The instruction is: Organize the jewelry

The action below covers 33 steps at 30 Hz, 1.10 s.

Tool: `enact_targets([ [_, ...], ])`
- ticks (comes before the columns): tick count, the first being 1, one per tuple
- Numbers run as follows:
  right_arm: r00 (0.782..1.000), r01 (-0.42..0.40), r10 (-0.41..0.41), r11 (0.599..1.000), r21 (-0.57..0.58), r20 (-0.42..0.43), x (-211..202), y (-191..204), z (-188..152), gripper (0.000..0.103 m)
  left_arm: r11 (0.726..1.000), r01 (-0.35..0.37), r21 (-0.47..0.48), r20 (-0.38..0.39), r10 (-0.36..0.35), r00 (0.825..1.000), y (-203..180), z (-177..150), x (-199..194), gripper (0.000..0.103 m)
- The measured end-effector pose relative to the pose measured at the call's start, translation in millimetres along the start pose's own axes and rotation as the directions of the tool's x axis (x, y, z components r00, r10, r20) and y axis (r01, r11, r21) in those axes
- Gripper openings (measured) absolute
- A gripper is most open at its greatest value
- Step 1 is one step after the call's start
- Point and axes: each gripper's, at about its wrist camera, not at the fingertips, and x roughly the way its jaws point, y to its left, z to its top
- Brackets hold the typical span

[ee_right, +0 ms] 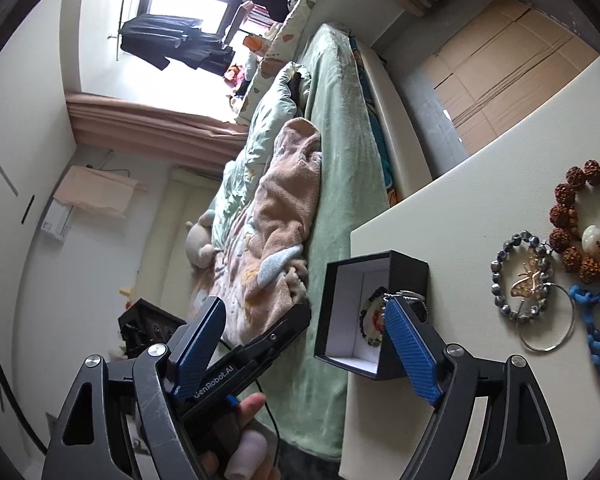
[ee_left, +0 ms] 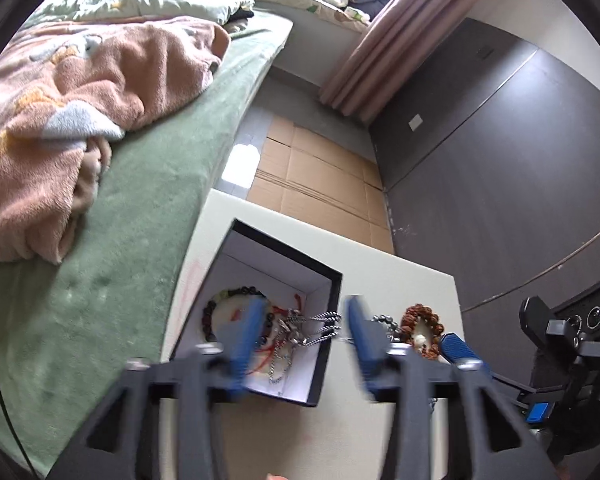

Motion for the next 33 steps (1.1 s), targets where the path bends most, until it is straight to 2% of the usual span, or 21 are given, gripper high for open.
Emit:
enact_targets([
  [1, 1.000, 0.004, -0.004, 1.000, -0.011, -0.002, -3.4, 0.0, -1.9, 0.082, 1.000, 0.010, 0.002, 0.013, -0.010, 1.000, -0.9, -1.8, -2.6, 0.072],
  [5, 1.000, -0.026, 0.026, 0.997, -0.067, -0.006, -13.5, 4.4, -9.9, 0.082, 1.000, 0.022, -0.005, 0.062, -0.022, 0.998, -1.0, -5.8, -14.7, 0.072],
  [8, 0.998, -0.057, 0.056, 0.994, -0.093, -0.006, -12.6, 10.5, -16.1, 0.082, 1.000, 0.017, -0.009, 0.062, -0.017, 0.998, 1.7, -9.3, -16.7, 0.072],
  [13, 1.000, 0.020, -0.020, 0.998, -0.054, 0.003, 8.5, -5.3, -17.7, 0.082, 1.000, 0.012, -0.027, 0.071, -0.010, 0.997, 11.9, -9.6, -22.7, 0.072],
  [16, 0.995, 0.096, -0.097, 0.995, -0.041, -0.011, 30.2, -18.7, -17.2, 0.081, 0.999, 0.009, -0.050, 0.081, -0.005, 0.997, 21.1, -8.0, -25.6, 0.072],
  [17, 0.991, 0.129, -0.130, 0.991, -0.048, -0.016, 38.2, -21.2, -16.9, 0.077, 0.998, 0.012, -0.060, 0.082, -0.007, 0.997, 23.9, -7.0, -26.1, 0.072],
  [21, 0.968, 0.248, -0.251, 0.962, -0.115, -0.013, 63.5, -20.5, -15.6, 0.071, 0.996, 0.026, -0.090, 0.093, -0.017, 0.995, 33.8, -1.5, -29.2, 0.072],
  [25, 0.946, 0.313, -0.322, 0.936, -0.161, -0.027, 86.5, -16.0, -17.5, 0.062, 0.995, 0.032, -0.099, 0.101, -0.022, 0.995, 40.3, 3.6, -31.2, 0.072],
  [27, 0.924, 0.369, -0.380, 0.911, -0.183, -0.031, 96.2, -15.0, -19.3, 0.047, 0.993, 0.035, -0.110, 0.099, -0.024, 0.995, 44.2, 5.4, -31.6, 0.072],
  [28, 0.908, 0.404, -0.418, 0.894, -0.194, -0.035, 100.2, -14.8, -20.3, 0.041, 0.993, 0.038, -0.116, 0.099, -0.026, 0.995, 46.0, 6.0, -32.2, 0.072],
  [29, 0.894, 0.430, -0.446, 0.879, -0.204, -0.038, 103.2, -14.6, -21.5, 0.029, 0.992, 0.043, -0.122, 0.100, -0.031, 0.995, 47.6, 6.6, -32.8, 0.072],
  [30, 0.876, 0.464, -0.481, 0.859, -0.217, -0.031, 105.2, -14.1, -22.9, 0.023, 0.991, 0.048, -0.126, 0.100, -0.035, 0.994, 48.7, 7.0, -33.6, 0.072],
  [33, 0.853, 0.504, -0.522, 0.828, -0.244, -0.009, 102.6, -7.8, -24.9, 0.017, 0.990, 0.057, -0.132, 0.106, -0.043, 0.993, 50.1, 7.1, -37.2, 0.072],
])
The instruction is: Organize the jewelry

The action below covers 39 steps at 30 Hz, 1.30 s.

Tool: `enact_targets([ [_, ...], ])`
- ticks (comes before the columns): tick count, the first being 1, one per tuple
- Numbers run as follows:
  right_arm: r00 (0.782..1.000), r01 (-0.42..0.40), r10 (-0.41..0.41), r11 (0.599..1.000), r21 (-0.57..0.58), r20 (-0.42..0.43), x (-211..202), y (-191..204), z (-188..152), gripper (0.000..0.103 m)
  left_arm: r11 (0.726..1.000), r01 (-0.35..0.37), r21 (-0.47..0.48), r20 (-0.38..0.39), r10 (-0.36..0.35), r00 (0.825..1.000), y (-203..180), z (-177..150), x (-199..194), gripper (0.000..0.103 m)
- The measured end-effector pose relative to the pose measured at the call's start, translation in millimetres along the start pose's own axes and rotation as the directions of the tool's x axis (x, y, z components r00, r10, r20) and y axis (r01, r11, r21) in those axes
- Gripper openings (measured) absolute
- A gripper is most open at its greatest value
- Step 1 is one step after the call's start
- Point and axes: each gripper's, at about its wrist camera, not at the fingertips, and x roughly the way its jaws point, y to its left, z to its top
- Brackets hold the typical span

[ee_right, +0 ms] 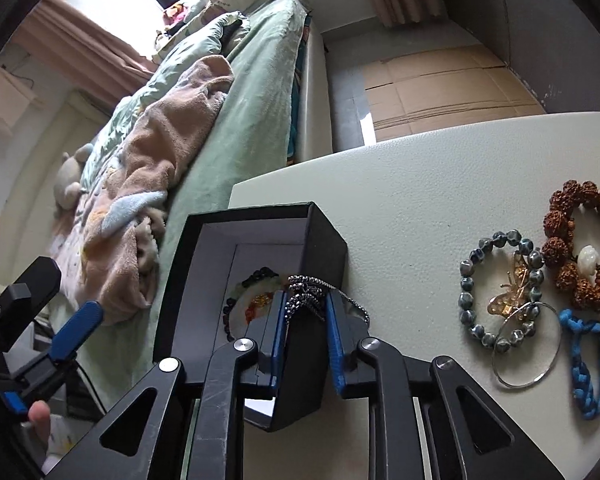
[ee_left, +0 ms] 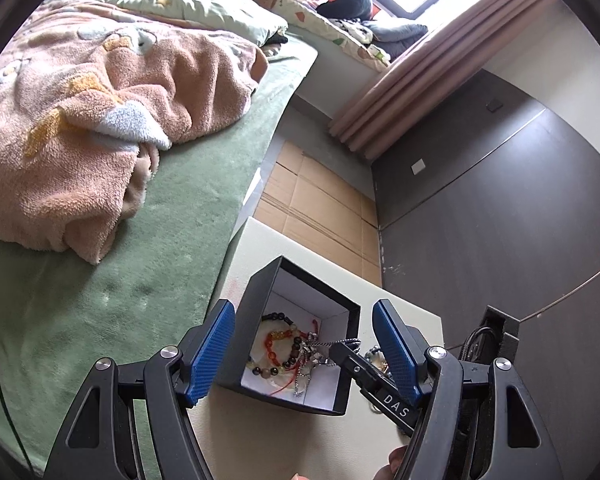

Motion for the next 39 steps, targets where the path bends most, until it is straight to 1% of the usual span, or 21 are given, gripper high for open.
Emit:
enact_targets([
  [3, 0.999, 0.020, -0.019, 1.000, -0.020, 0.027, -12.0, 5.5, -0.3, 0.014, 1.000, 0.007, -0.012, 0.006, -0.007, 1.000, 2.9, 1.1, -3.0, 0.072],
  [6, 0.997, 0.012, -0.009, 0.999, -0.036, 0.072, -29.5, 11.9, 0.1, 0.014, 0.999, 0.011, -0.031, 0.015, -0.010, 1.000, 8.3, 2.9, -6.9, 0.072],
  [10, 0.991, -0.050, 0.057, 0.997, -0.055, 0.121, -47.2, 21.0, 0.5, 0.014, 0.998, 0.015, -0.053, 0.029, -0.013, 0.999, 14.2, 5.8, -11.6, 0.072],
  [13, 0.978, -0.130, 0.141, 0.989, -0.075, 0.155, -56.4, 31.1, 0.3, 0.014, 0.998, 0.019, -0.063, 0.042, -0.017, 0.999, 17.4, 7.6, -15.6, 0.072],
  [15, 0.963, -0.191, 0.203, 0.978, -0.086, 0.175, -62.7, 38.7, 0.1, 0.014, 0.998, 0.020, -0.067, 0.052, -0.017, 0.999, 19.7, 8.4, -19.3, 0.072],
  [17, 0.943, -0.260, 0.272, 0.962, -0.087, 0.191, -68.4, 44.4, 1.1, 0.014, 0.996, 0.022, -0.082, 0.063, -0.017, 0.998, 23.7, 10.6, -22.6, 0.072],
  [20, 0.914, -0.335, 0.343, 0.939, -0.076, 0.217, -78.8, 49.9, 2.8, 0.014, 0.993, 0.025, -0.114, 0.087, -0.015, 0.996, 32.2, 15.0, -28.3, 0.072],
  [22, 0.884, -0.404, 0.408, 0.912, -0.066, 0.227, -86.4, 52.1, 5.5, 0.014, 0.991, 0.024, -0.130, 0.097, -0.011, 0.995, 37.0, 18.0, -31.1, 0.072],
  [25, 0.858, -0.440, 0.450, 0.893, -0.098, 0.247, -101.0, 61.2, 7.4, 0.014, 0.989, 0.031, -0.145, 0.102, -0.016, 0.995, 40.9, 20.9, -32.8, 0.072],
  [26, 0.857, -0.437, 0.450, 0.893, -0.107, 0.250, -103.7, 64.8, 8.3, 0.014, 0.989, 0.032, -0.144, 0.102, -0.018, 0.995, 40.8, 21.2, -33.0, 0.072],
  [27, 0.861, -0.429, 0.443, 0.896, -0.112, 0.248, -104.7, 67.1, 8.7, 0.014, 0.990, 0.032, -0.140, 0.102, -0.017, 0.995, 40.2, 21.2, -33.0, 0.072],
  [29, 0.877, -0.406, 0.419, 0.908, -0.105, 0.234, -99.4, 67.1, 9.9, 0.014, 0.991, 0.030, -0.131, 0.096, -0.017, 0.995, 39.0, 21.0, -31.5, 0.072],
  [30, 0.888, -0.389, 0.400, 0.917, -0.092, 0.229, -95.0, 64.4, 10.6, 0.017, 0.992, 0.029, -0.126, 0.089, -0.018, 0.996, 37.8, 20.4, -30.1, 0.072],
  [31, 0.902, -0.372, 0.379, 0.925, -0.071, 0.207, -87.0, 61.0, 11.4, 0.024, 0.992, 0.030, -0.123, 0.084, -0.019, 0.996, 37.2, 19.9, -29.4, 0.072],
  [32, 0.915, -0.360, 0.362, 0.932, -0.045, 0.178, -80.8, 55.4, 12.2, 0.054, 0.993, 0.029, -0.117, 0.079, -0.020, 0.997, 35.8, 19.3, -28.4, 0.072],
  [33, 0.926, -0.348, 0.346, 0.937, -0.019, 0.153, -74.4, 50.0, 12.7, 0.077, 0.994, 0.028, -0.110, 0.074, -0.020, 0.997, 34.0, 18.8, -27.4, 0.072],
  [34, 0.930, -0.341, 0.338, 0.940, -0.004, 0.147, -71.2, 44.9, 12.3, 0.079, 0.994, 0.028, -0.101, 0.070, -0.021, 0.997, 32.2, 18.0, -26.8, 0.072],
  [39, 0.936, -0.318, 0.312, 0.948, 0.013, 0.163, -83.4, 16.5, 9.0, 0.079, 0.999, 0.018, -0.033, 0.040, -0.016, 0.999, 13.8, 10.7, -18.7, 0.072],
])
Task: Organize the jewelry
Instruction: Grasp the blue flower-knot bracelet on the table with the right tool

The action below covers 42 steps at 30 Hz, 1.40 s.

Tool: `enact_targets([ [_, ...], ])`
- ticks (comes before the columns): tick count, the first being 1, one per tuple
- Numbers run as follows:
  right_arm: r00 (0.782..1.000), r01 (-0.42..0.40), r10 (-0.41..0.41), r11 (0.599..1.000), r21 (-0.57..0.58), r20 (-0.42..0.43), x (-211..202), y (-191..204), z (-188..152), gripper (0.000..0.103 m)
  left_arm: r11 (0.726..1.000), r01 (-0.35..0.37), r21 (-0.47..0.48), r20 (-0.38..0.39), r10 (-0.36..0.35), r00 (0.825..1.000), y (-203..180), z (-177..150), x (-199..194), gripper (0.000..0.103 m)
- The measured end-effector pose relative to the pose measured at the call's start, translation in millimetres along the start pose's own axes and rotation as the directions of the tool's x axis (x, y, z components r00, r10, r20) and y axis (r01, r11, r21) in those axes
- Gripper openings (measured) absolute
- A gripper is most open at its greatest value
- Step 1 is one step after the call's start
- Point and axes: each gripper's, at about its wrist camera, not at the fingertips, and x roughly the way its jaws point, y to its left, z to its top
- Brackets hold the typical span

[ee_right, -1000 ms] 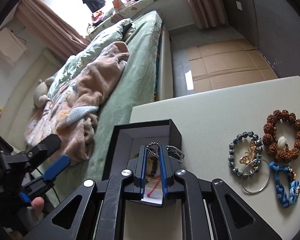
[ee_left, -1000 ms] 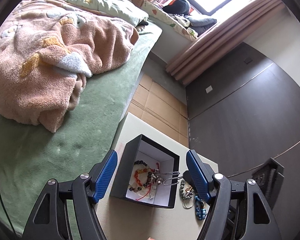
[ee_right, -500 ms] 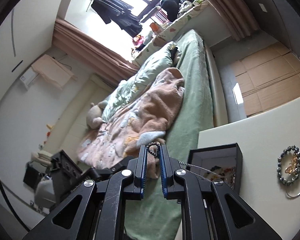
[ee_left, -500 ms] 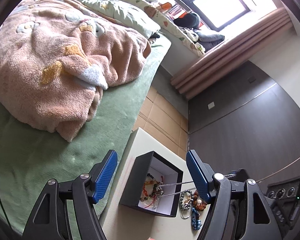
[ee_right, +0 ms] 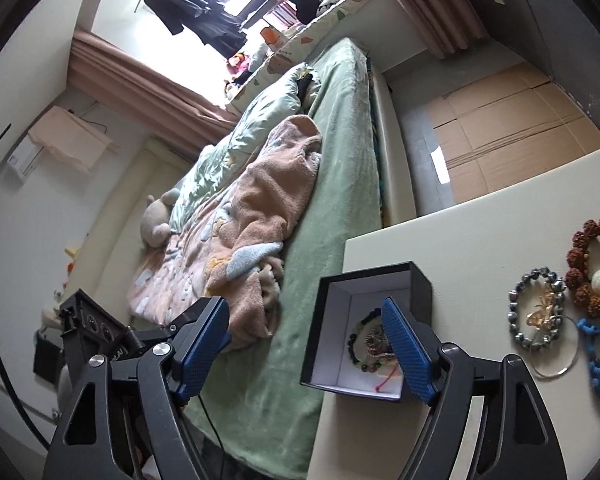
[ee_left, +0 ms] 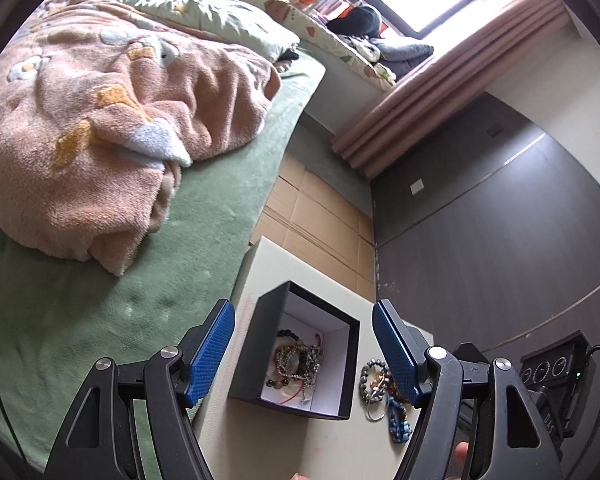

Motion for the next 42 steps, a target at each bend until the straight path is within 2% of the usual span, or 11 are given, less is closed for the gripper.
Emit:
enact_targets([
  [6, 0.982, 0.184, -0.185, 0.983, 0.019, 0.029, -42.6, -34.5, -0.4, 0.079, 0.994, 0.008, 0.111, -0.045, -0.003, 0.999, -31.1, -19.8, 13.2, 0.072],
  [13, 0.953, 0.302, -0.303, 0.952, 0.044, 0.019, -78.4, -71.3, -7.5, 0.079, 0.961, 0.023, 0.275, -0.070, -0.004, 0.998, -74.0, -51.6, 27.5, 0.072],
  [15, 0.944, 0.328, -0.329, 0.943, 0.060, 0.017, -87.3, -81.6, -9.0, 0.079, 0.950, 0.032, 0.310, -0.073, -0.009, 0.997, -84.9, -61.2, 30.7, 0.085],
  [16, 0.939, 0.342, -0.343, 0.937, 0.069, 0.013, -91.8, -87.1, -9.5, 0.079, 0.944, 0.038, 0.327, -0.074, -0.015, 0.997, -90.3, -66.3, 32.5, 0.103],
  [24, 0.896, 0.443, -0.440, 0.892, 0.085, -0.049, -107.0, -129.5, -14.3, 0.079, 0.918, 0.061, 0.391, -0.120, -0.015, 0.993, -115.0, -92.6, 48.7, 0.103],
  [34, 0.838, 0.519, -0.511, 0.855, -0.008, -0.191, -79.5, -165.1, -30.8, 0.075, 0.891, 0.058, 0.449, -0.148, 0.010, 0.989, -131.1, -109.5, 63.8, 0.103],
  [36, 0.825, 0.529, -0.525, 0.848, -0.045, -0.211, -69.8, -165.1, -33.6, 0.069, 0.889, 0.043, 0.457, -0.145, 0.026, 0.989, -132.3, -110.3, 66.7, 0.103],
  [38, 0.800, 0.551, -0.554, 0.830, -0.085, -0.230, -59.8, -165.0, -36.7, 0.062, 0.892, 0.033, 0.451, -0.147, 0.037, 0.988, -131.9, -110.4, 69.9, 0.103],
  [40, 0.779, 0.570, -0.583, 0.812, -0.130, -0.229, -55.3, -159.6, -37.2, 0.036, 0.895, 0.033, 0.446, -0.153, 0.040, 0.987, -131.2, -110.2, 72.3, 0.103],
  [41, 0.771, 0.577, -0.595, 0.803, -0.146, -0.227, -54.8, -157.1, -36.9, 0.033, 0.894, 0.031, 0.447, -0.155, 0.043, 0.987, -130.8, -110.5, 73.9, 0.103],
  [42, 0.776, 0.569, -0.587, 0.809, -0.147, -0.229, -55.9, -155.6, -36.0, 0.031, 0.893, 0.029, 0.449, -0.155, 0.046, 0.987, -131.1, -111.0, 75.4, 0.103],
])
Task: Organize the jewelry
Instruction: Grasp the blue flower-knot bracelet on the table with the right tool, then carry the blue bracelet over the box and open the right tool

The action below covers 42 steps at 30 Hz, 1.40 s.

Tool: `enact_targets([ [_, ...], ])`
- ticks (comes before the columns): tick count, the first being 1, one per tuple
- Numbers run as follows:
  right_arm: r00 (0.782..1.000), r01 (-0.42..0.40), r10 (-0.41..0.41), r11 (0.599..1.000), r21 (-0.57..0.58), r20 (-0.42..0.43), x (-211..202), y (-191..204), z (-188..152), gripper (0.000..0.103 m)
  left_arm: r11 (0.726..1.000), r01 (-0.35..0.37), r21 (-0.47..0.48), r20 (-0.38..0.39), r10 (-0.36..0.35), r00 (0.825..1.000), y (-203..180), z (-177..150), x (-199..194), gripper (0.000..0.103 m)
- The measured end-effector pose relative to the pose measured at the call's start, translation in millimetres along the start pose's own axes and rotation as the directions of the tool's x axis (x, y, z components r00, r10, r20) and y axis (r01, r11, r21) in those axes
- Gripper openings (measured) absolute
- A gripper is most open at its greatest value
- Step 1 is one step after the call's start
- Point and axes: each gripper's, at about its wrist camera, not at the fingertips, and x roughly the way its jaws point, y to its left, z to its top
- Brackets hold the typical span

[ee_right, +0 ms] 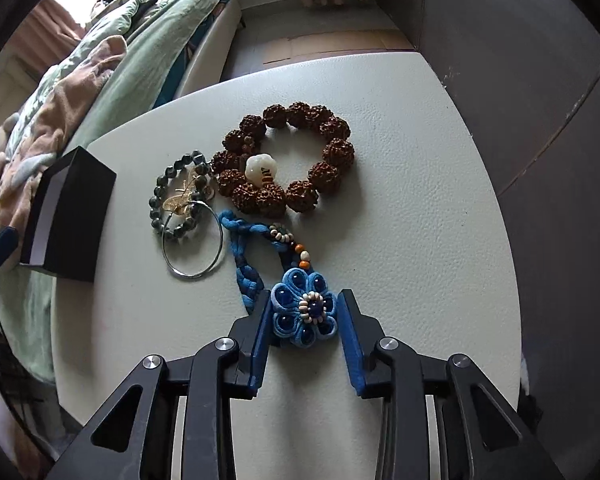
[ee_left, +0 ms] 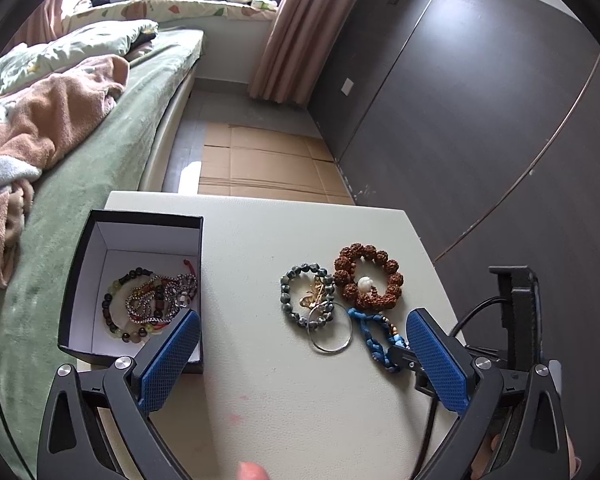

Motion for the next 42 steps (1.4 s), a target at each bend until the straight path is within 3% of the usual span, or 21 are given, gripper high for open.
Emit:
enact_targets([
  [1, 1.000, -0.010, 0.010, 1.000, 0.001, 0.000, -1.8, -0.8, 0.2, 0.030, 1.000, -0.001, 0.004, -0.002, 0.001, 1.000, -0.4, 0.1, 1.0, 0.102],
  [2, 1.000, -0.021, 0.021, 1.000, 0.005, 0.008, -5.4, -3.1, 0.4, 0.021, 1.000, -0.001, 0.008, -0.004, 0.001, 1.000, -1.2, 0.3, 2.7, 0.102],
  [4, 0.998, -0.051, 0.050, 0.998, 0.031, 0.032, -15.5, -11.0, 0.7, 0.022, 1.000, 0.001, 0.011, -0.012, -0.001, 1.000, -2.8, 0.4, 6.8, 0.101],
  [10, 0.990, -0.101, 0.089, 0.989, 0.109, 0.106, -42.7, -43.1, -1.5, 0.021, 0.999, 0.023, 0.025, -0.060, -0.021, 0.998, -11.4, -2.9, 22.5, 0.083],
  [17, 0.978, -0.154, 0.122, 0.970, 0.188, 0.172, -58.8, -69.5, 6.0, 0.021, 0.999, 0.011, 0.030, -0.184, -0.005, 0.983, -16.8, -14.5, 58.0, 0.051],
  [22, 0.967, -0.186, 0.138, 0.957, 0.224, 0.212, -66.7, -78.4, 8.3, 0.021, 0.999, -0.035, 0.039, -0.233, 0.043, 0.972, -18.3, -21.4, 79.0, 0.045],
  [24, 0.965, -0.194, 0.144, 0.954, 0.228, 0.220, -68.1, -79.2, 9.1, 0.021, 0.998, -0.052, 0.043, -0.238, 0.061, 0.969, -18.6, -22.5, 84.9, 0.035],
  [30, 0.963, -0.202, 0.153, 0.954, 0.221, 0.221, -66.7, -74.7, 10.4, 0.021, 0.989, -0.110, 0.102, -0.222, 0.130, 0.966, -27.3, -27.2, 98.2, 0.033],
  [36, 0.964, -0.201, 0.155, 0.957, 0.208, 0.217, -65.1, -68.0, 11.4, 0.021, 0.958, -0.202, 0.203, -0.184, 0.239, 0.953, -36.8, -33.7, 103.7, 0.006],
  [37, 0.964, -0.200, 0.155, 0.958, 0.205, 0.217, -65.2, -67.0, 11.4, 0.021, 0.960, -0.202, 0.193, -0.185, 0.238, 0.954, -34.3, -33.1, 103.3, 0.002],
  [42, 0.961, -0.209, 0.164, 0.958, 0.195, 0.223, -65.7, -61.5, 12.1, 0.021, 0.978, -0.152, 0.143, -0.166, 0.175, 0.971, -25.0, -25.7, 87.1, 0.002],
])
